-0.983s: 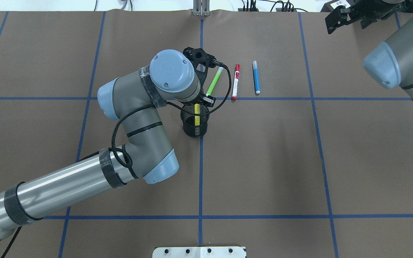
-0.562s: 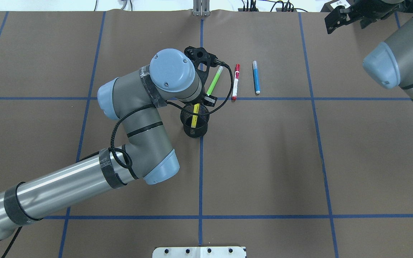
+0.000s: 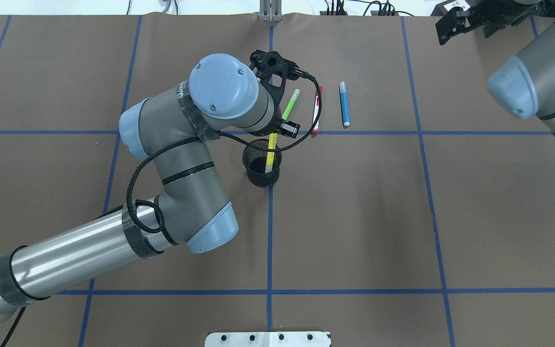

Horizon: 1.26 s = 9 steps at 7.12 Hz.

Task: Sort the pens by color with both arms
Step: 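Lift the yellow marker out of the cup with the left gripper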

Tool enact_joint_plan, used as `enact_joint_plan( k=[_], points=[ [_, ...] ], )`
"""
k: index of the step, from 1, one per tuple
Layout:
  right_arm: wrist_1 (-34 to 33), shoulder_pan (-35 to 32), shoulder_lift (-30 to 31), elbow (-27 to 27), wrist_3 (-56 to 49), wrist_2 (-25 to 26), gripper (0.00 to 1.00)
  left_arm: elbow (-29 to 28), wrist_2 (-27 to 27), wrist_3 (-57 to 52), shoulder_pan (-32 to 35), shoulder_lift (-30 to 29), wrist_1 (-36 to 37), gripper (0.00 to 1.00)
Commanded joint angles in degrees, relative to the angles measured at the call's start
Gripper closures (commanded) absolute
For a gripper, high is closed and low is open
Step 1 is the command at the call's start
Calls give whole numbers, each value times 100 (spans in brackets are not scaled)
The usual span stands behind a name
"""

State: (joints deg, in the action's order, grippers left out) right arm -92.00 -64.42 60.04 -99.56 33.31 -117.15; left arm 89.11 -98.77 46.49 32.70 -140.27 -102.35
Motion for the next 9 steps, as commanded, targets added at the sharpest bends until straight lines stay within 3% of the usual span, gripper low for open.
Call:
enact_joint_plan(
  k=[1,5,6,9],
  points=[
    [7,0,7,-2,0,-27,2,560,-1,17,112,17,4,100],
    [16,0,25,7,0,-54,2,730,69,360,402,17,-969,100],
    [16,0,34,25,-9,-63,2,626,513,308,473,26,-1345,100],
    [42,-44,182,16,-307,-159,2,-742,1341,203,465,-219,-3232,100]
  ],
)
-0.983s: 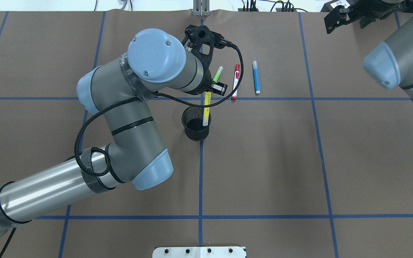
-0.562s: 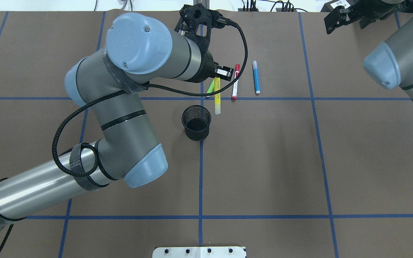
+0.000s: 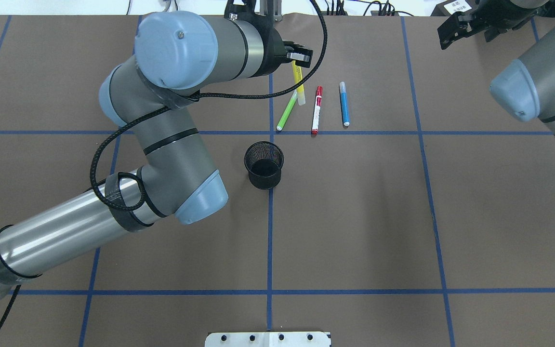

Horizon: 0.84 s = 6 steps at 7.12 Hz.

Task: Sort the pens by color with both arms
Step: 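Lift the yellow marker out of the cup with the left gripper, then carry the yellow marker farther from the robot and lay it down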

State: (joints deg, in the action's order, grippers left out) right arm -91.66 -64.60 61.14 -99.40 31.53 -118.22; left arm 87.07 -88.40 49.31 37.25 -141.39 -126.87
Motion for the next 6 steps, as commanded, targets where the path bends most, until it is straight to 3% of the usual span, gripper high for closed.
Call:
enact_joint_plan(
  k=[1,3,4,6],
  points=[
    [0,-61,99,0,-225,-130,2,-725,576,-280,20,-229,-873,100],
    [17,-79,222,0,-226,-210,2,-1137,1008,-543,168,-423,-1048,100],
    [26,-70,231,0,-226,-201,2,-1540,1001,-781,343,-433,-1511,100],
    [35,-79,240,-9,-218,-193,2,-1921,800,-1141,589,-450,-1744,100]
  ],
)
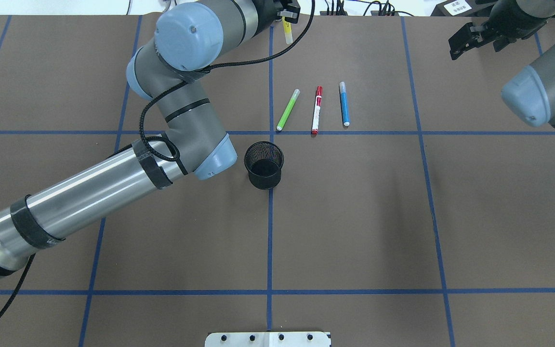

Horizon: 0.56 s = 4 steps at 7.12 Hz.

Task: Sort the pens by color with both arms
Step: 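Carry the yellow marker farther from the robot and lay it down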

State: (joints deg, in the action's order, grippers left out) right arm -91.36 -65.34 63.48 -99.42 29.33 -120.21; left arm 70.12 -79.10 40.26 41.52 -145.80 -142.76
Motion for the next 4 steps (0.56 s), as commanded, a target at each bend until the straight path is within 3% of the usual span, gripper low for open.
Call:
enact_joint_plan(
  k=[1,2,4],
  points=[
    [4,3,6,-7,3,7,2,-532,-314,-386,294,25,-521,100],
    [4,3,6,-7,11,15,2,-961,-334,-526,313,25,-951,100],
    [4,3,6,-7,3,24,2,-1175,-465,-536,295,112,-1226,100]
  ],
)
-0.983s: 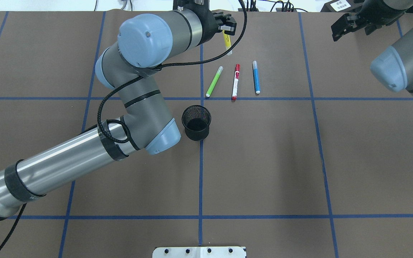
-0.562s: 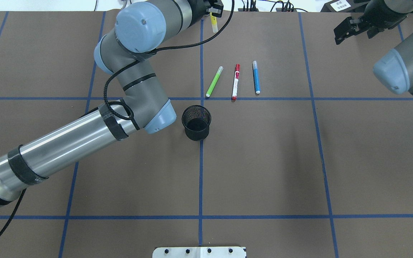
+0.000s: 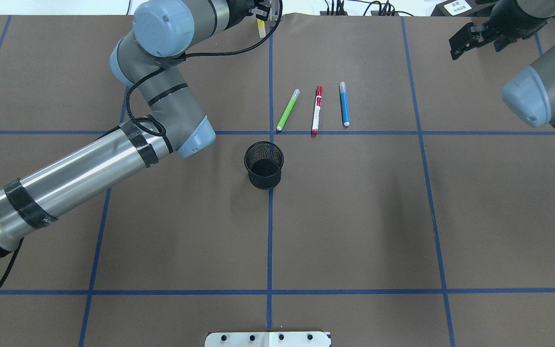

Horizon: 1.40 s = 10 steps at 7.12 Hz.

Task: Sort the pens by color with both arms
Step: 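Carry the yellow marker farther from the robot and lay it down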

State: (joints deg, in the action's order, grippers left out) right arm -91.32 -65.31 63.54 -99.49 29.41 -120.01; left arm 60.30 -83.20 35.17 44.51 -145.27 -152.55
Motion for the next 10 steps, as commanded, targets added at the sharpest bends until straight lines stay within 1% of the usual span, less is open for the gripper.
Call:
enact_joint_plan(
  k=[1,3,4,7,8,9,10],
  points=[
    [0,1,0,0,-6,4,2,-351,-48,-27,-38,60,-440,100],
    [9,1,0,0,12,13,2,-335,127,-28,-344,69,-504,100],
    [0,1,0,0,3,22,2,-344,433,-27,-546,77,-565,100],
    [9,1,-26,0,38,22,2,-317,576,-36,-531,165,-706,100],
    [9,1,-26,0,38,22,2,-317,568,-36,-444,183,-706,89],
    [9,1,-26,-9,47,30,2,-300,568,-45,-452,279,-724,45],
    [9,1,-18,-9,56,30,2,-282,550,-45,-452,358,-724,17]
  ],
)
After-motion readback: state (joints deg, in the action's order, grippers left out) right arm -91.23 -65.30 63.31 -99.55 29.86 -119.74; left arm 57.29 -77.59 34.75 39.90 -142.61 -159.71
